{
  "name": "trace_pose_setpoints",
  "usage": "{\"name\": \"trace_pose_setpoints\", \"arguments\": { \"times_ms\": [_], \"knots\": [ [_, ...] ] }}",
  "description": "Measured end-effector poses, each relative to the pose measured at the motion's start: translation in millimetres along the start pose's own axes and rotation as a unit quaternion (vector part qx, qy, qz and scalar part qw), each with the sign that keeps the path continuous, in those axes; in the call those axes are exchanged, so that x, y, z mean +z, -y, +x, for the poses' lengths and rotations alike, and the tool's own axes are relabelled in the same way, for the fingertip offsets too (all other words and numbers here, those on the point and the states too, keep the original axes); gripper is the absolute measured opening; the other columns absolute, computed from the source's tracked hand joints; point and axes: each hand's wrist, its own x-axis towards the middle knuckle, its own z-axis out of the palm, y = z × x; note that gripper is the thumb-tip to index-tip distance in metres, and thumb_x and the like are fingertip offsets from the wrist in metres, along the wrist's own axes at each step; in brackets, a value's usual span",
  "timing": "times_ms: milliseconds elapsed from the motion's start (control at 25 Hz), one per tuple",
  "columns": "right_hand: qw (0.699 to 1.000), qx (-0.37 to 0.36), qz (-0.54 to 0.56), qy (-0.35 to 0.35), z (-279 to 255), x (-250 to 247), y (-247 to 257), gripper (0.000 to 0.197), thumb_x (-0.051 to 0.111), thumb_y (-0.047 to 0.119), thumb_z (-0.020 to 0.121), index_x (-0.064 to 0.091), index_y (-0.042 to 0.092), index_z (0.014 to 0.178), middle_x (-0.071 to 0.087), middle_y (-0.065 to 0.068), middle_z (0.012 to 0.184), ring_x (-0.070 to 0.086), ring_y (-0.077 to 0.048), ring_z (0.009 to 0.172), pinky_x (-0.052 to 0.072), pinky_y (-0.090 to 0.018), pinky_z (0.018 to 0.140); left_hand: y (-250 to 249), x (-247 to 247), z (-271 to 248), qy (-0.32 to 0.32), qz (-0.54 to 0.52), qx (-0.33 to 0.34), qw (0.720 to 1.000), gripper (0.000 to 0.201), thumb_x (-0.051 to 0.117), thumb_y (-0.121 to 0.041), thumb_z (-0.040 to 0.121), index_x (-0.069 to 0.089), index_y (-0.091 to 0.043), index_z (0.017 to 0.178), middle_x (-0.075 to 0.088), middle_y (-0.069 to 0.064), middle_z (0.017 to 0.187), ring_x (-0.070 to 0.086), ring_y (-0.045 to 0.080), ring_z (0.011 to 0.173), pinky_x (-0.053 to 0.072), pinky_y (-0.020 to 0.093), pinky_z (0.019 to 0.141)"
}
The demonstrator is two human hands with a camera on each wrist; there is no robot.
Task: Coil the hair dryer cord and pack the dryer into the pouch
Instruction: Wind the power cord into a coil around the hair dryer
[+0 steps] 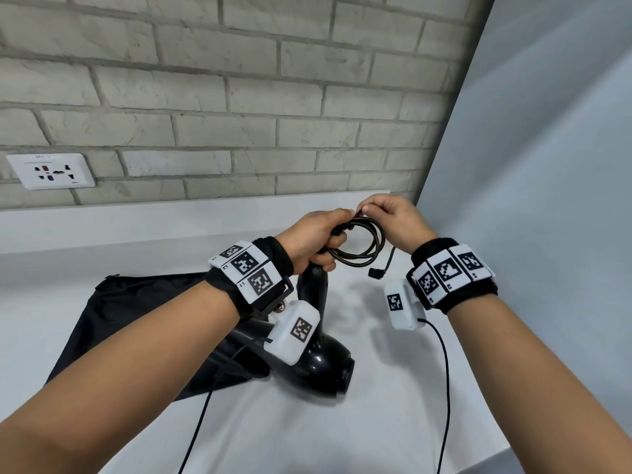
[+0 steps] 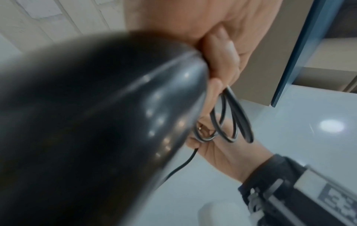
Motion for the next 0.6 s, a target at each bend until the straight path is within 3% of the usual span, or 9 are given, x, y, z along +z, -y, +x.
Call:
{"name": "trace_pose_setpoints", "arguments": {
  "times_ms": [80, 160, 200, 360, 480, 600],
  "knots": [
    [0.998, -0.017, -0.041, -0.049, 1, -4, 11, 0.019, 0.048, 0.004, 0.089, 0.065, 0.003, 0.081, 0.057, 0.009, 0.067, 0.053, 0.011, 0.059, 0.038, -0.004, 0.067, 0, 2, 2, 0.001, 0.017, -0.011, 1.000, 0.032, 0.033, -0.032, 0.098, 0.039, -0.018, 0.069, 0.022, -0.009, 0.037, 0.010, 0.007, 0.025, 0.019, 0.022, 0.045],
    [0.994, -0.051, -0.055, -0.084, 2, -7, 20, 0.018, 0.048, 0.004, 0.089, 0.065, -0.001, 0.086, 0.051, 0.016, 0.058, 0.049, 0.012, 0.047, 0.034, -0.003, 0.052, -1, 3, 3, 0.010, 0.038, -0.017, 0.999, 0.034, 0.031, -0.035, 0.098, 0.050, -0.016, 0.077, 0.021, -0.010, 0.037, 0.010, 0.007, 0.025, 0.020, 0.021, 0.043],
    [0.992, -0.065, -0.057, -0.096, 1, -7, 23, 0.018, 0.048, 0.004, 0.089, 0.065, 0.000, 0.086, 0.051, 0.018, 0.054, 0.049, 0.012, 0.047, 0.034, -0.003, 0.051, -2, 2, 3, 0.014, 0.045, -0.015, 0.999, 0.037, 0.029, -0.036, 0.099, 0.055, -0.015, 0.081, 0.021, -0.010, 0.038, 0.010, 0.007, 0.025, 0.020, 0.021, 0.043],
    [0.986, -0.108, 0.049, -0.122, -8, -3, 26, 0.016, 0.048, 0.010, 0.087, 0.058, 0.017, 0.076, 0.056, 0.018, 0.066, 0.052, 0.011, 0.058, 0.038, -0.007, 0.063, -10, -5, 4, -0.026, 0.014, 0.015, 0.999, 0.037, 0.030, -0.038, 0.099, 0.055, -0.016, 0.083, 0.024, -0.011, 0.038, 0.011, 0.006, 0.026, 0.018, 0.021, 0.044],
    [0.977, -0.083, 0.174, -0.086, -13, 3, 20, 0.027, 0.050, -0.004, 0.086, 0.050, 0.019, 0.073, 0.058, 0.016, 0.061, 0.051, 0.006, 0.055, 0.040, -0.008, 0.056, -13, -11, 6, -0.070, -0.028, 0.038, 0.996, 0.035, 0.030, -0.038, 0.099, 0.048, -0.017, 0.078, 0.023, -0.009, 0.035, 0.010, 0.007, 0.025, 0.021, 0.017, 0.041],
    [0.970, -0.049, 0.238, -0.015, -14, 10, 13, 0.019, 0.051, 0.000, 0.079, 0.045, 0.017, 0.078, 0.055, 0.002, 0.086, 0.056, 0.000, 0.074, 0.047, -0.012, 0.065, -11, -14, 9, -0.073, -0.052, 0.047, 0.995, 0.035, 0.029, -0.039, 0.099, 0.044, -0.017, 0.075, 0.021, -0.009, 0.037, 0.010, 0.007, 0.025, 0.022, 0.017, 0.040]
  ]
}}
